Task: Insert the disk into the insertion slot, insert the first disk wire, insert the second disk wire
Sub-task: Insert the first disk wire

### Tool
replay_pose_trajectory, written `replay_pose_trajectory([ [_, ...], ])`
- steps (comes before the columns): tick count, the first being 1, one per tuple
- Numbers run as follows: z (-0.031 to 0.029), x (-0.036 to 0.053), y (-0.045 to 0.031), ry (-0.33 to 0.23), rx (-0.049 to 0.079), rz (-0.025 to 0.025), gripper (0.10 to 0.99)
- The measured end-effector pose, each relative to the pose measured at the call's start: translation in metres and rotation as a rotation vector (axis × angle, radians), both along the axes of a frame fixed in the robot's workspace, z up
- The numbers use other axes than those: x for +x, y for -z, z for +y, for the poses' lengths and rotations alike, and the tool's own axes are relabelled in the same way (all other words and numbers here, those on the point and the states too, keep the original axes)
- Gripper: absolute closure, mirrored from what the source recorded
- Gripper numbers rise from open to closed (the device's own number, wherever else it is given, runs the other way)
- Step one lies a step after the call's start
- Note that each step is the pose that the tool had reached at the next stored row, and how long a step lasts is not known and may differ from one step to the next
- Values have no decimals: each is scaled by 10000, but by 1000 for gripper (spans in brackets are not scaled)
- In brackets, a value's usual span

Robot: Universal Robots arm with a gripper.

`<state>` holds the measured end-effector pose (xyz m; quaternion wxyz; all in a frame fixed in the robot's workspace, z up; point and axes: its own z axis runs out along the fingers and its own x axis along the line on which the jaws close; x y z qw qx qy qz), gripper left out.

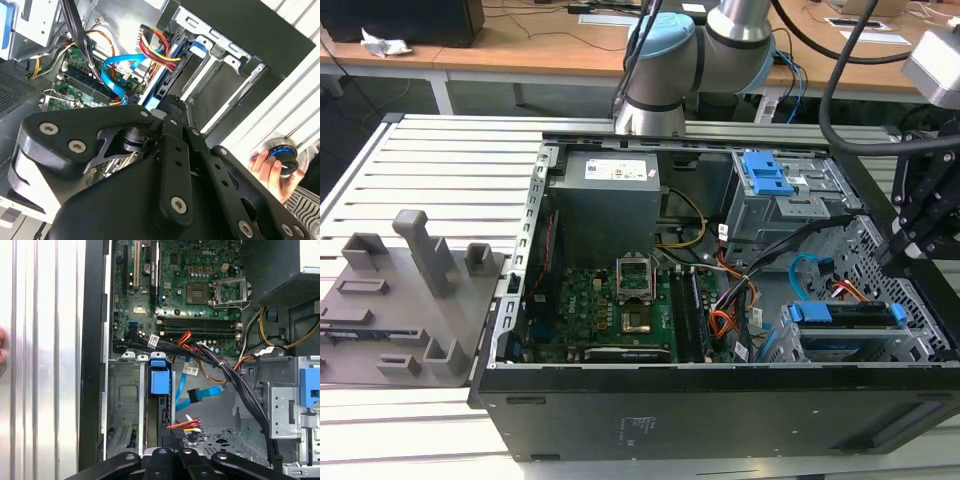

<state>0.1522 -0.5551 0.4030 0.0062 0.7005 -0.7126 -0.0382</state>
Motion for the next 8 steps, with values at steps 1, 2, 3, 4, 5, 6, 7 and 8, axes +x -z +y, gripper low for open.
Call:
replay_pose_trajectory([
  [1, 0, -39, 6, 0, -1, 0, 980],
  [2, 0, -66, 9, 1, -2, 0, 980],
  [3, 0, -95, 14, 1, -2, 0, 980],
  [4, -1, -107, 17, 2, -1, 0, 980],
  [5, -1, -113, 18, 1, 0, 0, 980],
  [6, -1, -114, 18, -1, -1, 0, 980],
  [7, 0, -114, 18, -1, -1, 0, 980],
  [8, 0, -115, 18, 0, -1, 0, 980],
])
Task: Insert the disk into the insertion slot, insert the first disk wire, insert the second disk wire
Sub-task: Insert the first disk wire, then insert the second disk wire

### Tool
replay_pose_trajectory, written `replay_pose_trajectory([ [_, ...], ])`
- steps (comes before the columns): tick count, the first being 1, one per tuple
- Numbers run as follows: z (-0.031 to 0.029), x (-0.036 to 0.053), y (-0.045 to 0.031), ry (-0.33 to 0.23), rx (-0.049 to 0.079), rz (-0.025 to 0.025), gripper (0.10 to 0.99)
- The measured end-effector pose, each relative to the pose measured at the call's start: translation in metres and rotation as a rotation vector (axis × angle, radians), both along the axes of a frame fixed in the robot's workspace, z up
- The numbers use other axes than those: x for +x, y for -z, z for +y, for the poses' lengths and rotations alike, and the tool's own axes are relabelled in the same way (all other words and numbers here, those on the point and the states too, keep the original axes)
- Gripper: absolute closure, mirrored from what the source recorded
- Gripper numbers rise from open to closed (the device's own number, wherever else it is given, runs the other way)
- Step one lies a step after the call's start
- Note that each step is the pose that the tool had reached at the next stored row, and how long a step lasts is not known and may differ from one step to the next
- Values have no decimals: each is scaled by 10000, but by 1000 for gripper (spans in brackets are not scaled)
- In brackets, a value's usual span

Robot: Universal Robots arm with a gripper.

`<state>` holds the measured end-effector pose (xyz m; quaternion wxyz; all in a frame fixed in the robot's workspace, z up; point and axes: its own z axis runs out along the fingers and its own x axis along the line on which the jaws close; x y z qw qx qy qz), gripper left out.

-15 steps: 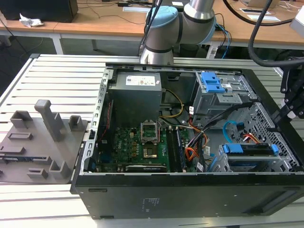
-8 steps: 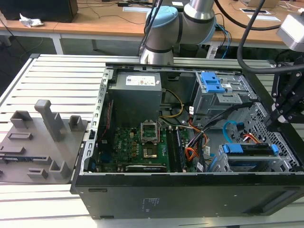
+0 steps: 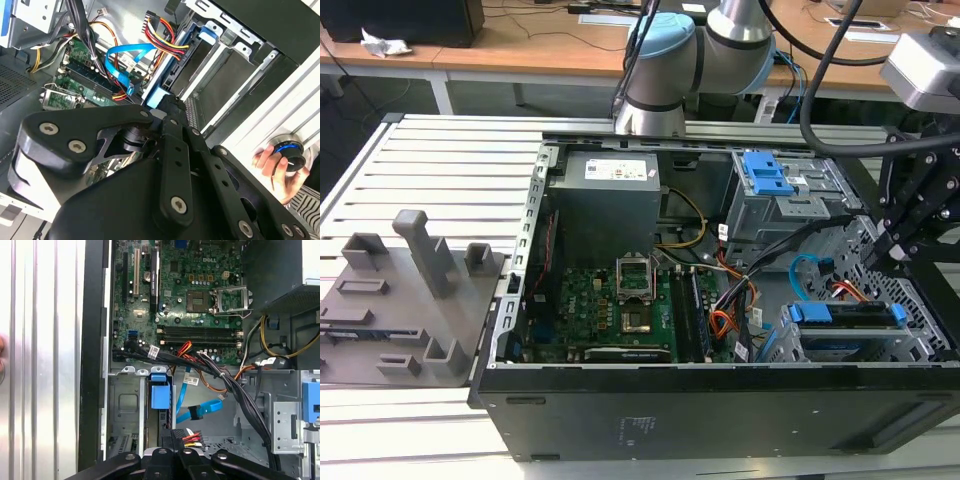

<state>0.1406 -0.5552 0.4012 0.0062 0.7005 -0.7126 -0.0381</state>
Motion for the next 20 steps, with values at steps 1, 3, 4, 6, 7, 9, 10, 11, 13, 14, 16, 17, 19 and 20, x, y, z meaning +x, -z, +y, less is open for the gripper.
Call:
replay_pose_trajectory([
  [1, 0, 0, 0, 0, 0, 0, 980],
  [3, 0, -1, 0, 0, 0, 1, 980],
  [4, 0, -1, 0, 0, 0, 0, 980],
  [6, 0, -1, 0, 0, 0, 0, 980],
  [7, 0, -2, 0, 0, 0, 0, 973],
  [9, 0, -2, 0, 0, 0, 1, 851],
  [10, 0, -2, 0, 0, 0, 1, 788],
  [11, 0, -2, 0, 0, 0, 0, 725],
  [13, 16, -3, 0, 0, 0, 1, 725],
  [14, 30, -3, 0, 1, 0, 1, 725],
  [16, 99, -3, 0, 1, -1, 0, 725],
  [17, 154, -3, 0, 1, 0, 0, 725],
  [19, 308, -2, 0, 0, 1, 1, 725],
  [20, 357, -3, 0, 0, -1, 0, 725],
])
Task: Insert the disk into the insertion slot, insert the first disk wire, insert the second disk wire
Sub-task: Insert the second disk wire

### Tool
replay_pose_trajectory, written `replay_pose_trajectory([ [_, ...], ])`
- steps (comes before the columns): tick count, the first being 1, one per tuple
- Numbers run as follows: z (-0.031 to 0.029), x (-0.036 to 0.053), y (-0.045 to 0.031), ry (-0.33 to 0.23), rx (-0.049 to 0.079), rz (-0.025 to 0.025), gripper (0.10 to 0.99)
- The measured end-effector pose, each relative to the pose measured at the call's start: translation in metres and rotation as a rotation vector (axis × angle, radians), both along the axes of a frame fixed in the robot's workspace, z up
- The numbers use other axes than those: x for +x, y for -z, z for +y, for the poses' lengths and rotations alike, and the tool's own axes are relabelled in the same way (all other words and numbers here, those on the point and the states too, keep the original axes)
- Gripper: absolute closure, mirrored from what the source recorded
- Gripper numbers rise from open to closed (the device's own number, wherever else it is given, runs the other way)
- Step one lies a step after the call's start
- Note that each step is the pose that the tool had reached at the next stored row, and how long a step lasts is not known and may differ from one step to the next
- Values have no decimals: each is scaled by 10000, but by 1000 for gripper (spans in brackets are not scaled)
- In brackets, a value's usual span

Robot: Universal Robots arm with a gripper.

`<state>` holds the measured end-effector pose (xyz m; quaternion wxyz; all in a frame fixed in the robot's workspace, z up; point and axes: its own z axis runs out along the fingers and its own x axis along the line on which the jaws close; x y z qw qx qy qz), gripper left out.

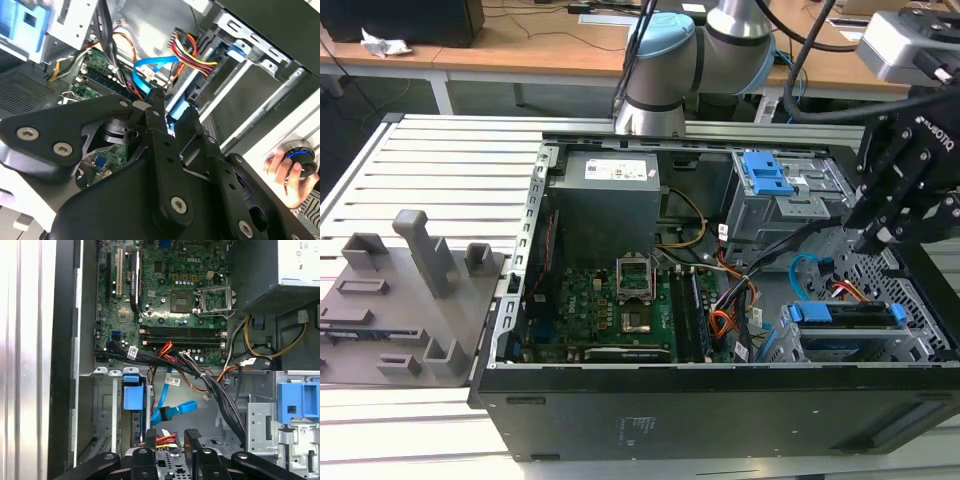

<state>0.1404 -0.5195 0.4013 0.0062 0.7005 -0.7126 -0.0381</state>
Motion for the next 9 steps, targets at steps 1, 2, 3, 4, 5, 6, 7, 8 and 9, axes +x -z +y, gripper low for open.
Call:
replay_pose_trajectory([
  [1, 72, 0, 1, 0, 2, 0, 725],
  [2, 94, 0, 0, 0, 1, 0, 725],
  [3, 105, 0, 0, 0, 1, 0, 725],
  [4, 110, 0, 0, 0, 1, 0, 725],
  [5, 110, 0, 1, 0, 1, 0, 725],
  [6, 110, 0, 0, 0, 1, 0, 725],
  [7, 110, 0, 0, 0, 1, 0, 725],
  [8, 120, 0, 1, -2, 1, 0, 725],
  [9, 150, 0, 2, -12, 1, -1, 725],
])
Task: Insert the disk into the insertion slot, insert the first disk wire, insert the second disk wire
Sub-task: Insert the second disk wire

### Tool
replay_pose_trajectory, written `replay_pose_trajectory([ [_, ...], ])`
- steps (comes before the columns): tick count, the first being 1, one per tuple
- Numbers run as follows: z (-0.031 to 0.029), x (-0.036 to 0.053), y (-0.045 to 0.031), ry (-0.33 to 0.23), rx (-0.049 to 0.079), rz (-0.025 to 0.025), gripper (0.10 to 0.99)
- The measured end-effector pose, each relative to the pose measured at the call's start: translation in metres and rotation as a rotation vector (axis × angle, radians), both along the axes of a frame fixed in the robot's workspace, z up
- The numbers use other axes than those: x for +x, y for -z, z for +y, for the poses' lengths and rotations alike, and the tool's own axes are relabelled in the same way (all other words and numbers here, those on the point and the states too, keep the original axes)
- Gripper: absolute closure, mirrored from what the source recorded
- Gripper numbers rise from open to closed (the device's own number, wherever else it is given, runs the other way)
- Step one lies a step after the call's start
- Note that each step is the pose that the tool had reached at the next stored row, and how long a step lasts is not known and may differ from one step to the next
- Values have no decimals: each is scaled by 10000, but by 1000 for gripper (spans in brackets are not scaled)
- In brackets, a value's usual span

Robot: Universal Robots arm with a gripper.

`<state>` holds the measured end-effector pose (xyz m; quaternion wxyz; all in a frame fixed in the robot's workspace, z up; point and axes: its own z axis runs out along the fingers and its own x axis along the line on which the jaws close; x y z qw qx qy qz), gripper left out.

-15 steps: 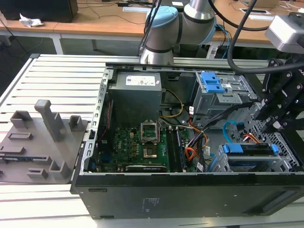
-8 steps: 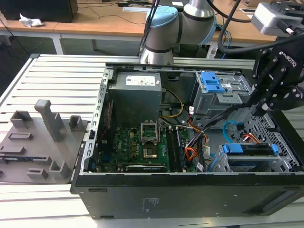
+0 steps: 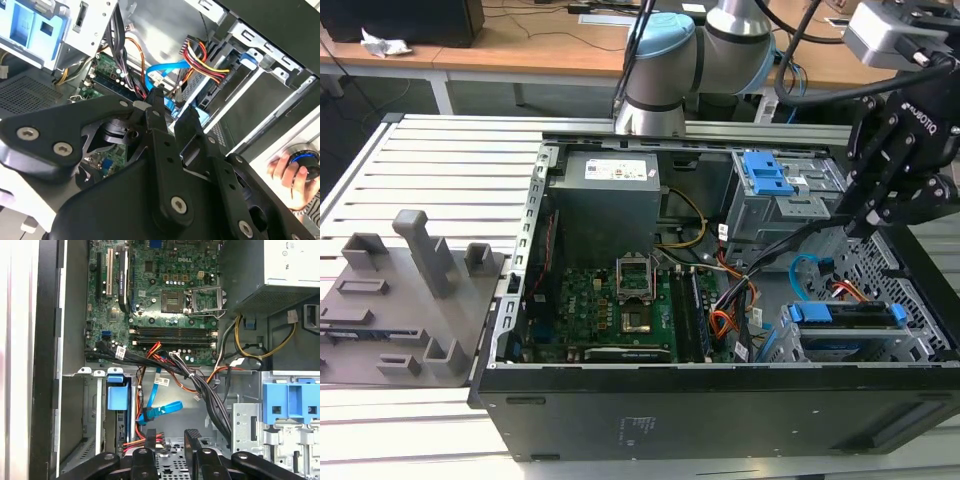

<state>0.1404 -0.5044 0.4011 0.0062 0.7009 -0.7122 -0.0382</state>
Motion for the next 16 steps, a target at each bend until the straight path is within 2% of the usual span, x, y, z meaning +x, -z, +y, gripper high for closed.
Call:
replay_pose_trajectory([
  [4, 17, -38, 36, -199, -7, 0, 725],
  [9, 11, -90, 47, -346, -163, 2, 725],
  [13, -3, -136, 80, -471, -173, 1, 725],
  [16, -10, -142, 96, -948, -174, -3, 725],
])
